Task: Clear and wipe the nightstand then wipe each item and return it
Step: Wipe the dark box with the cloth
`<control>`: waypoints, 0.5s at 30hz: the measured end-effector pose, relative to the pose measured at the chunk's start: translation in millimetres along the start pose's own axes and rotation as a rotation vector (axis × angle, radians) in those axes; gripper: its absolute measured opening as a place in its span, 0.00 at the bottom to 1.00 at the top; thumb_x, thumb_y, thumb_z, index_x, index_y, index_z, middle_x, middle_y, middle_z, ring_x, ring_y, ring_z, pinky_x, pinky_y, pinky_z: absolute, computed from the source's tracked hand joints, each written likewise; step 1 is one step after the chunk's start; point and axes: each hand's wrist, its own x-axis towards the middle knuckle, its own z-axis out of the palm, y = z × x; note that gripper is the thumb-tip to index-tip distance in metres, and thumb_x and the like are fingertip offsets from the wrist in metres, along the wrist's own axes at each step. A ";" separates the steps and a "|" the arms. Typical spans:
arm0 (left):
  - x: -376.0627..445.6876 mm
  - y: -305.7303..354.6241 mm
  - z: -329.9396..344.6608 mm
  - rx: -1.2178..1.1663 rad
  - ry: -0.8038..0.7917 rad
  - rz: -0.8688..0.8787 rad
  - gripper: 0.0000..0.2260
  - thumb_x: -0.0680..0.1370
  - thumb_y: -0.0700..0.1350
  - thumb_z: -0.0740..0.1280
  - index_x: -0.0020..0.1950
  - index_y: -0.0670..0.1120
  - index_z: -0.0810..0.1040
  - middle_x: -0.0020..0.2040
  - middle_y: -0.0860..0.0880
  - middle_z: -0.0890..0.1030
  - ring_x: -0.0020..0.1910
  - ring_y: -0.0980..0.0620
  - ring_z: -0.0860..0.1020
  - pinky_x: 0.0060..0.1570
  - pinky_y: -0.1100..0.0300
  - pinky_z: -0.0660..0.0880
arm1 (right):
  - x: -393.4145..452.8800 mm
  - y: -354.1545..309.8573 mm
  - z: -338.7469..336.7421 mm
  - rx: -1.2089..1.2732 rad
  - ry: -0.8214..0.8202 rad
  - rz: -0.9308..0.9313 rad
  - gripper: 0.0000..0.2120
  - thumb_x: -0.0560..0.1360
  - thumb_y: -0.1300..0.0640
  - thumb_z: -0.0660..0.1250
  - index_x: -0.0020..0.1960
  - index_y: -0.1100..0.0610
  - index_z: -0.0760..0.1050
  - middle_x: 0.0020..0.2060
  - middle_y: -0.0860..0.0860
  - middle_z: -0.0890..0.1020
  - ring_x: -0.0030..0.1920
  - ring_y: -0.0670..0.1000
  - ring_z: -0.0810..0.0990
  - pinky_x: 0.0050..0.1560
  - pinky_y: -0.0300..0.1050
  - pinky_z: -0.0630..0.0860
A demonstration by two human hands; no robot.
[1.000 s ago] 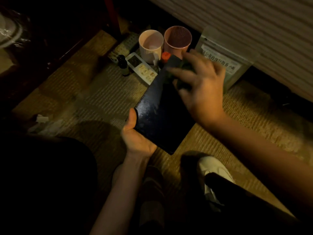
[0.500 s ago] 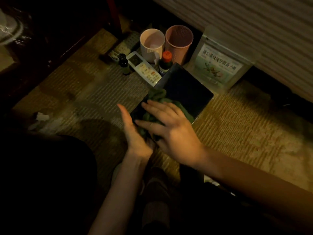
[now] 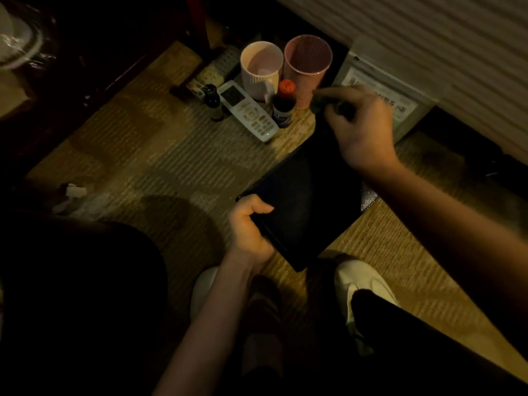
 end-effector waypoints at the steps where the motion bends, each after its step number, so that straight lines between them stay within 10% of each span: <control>1: -0.3 -0.5 1.2 -0.014 0.000 0.006 0.21 0.62 0.38 0.53 0.39 0.42 0.86 0.42 0.45 0.84 0.41 0.47 0.83 0.45 0.53 0.78 | -0.3 -0.4 -1.0 0.028 0.006 0.010 0.14 0.76 0.60 0.62 0.59 0.52 0.79 0.54 0.52 0.80 0.54 0.48 0.77 0.57 0.40 0.73; 6: -2.8 3.4 1.8 -0.105 0.042 0.050 0.21 0.62 0.39 0.52 0.38 0.42 0.85 0.41 0.45 0.84 0.39 0.47 0.83 0.38 0.54 0.81 | -0.7 2.3 -14.5 0.109 -0.039 0.097 0.13 0.78 0.62 0.61 0.60 0.56 0.77 0.50 0.43 0.76 0.51 0.39 0.74 0.47 0.21 0.67; 15: -2.3 9.5 -0.4 -0.130 0.212 0.089 0.18 0.62 0.41 0.54 0.33 0.42 0.84 0.37 0.44 0.83 0.35 0.45 0.81 0.45 0.53 0.77 | -25.8 21.7 -21.0 -0.104 -0.094 -0.219 0.15 0.75 0.59 0.63 0.61 0.53 0.78 0.54 0.53 0.81 0.55 0.49 0.77 0.58 0.38 0.69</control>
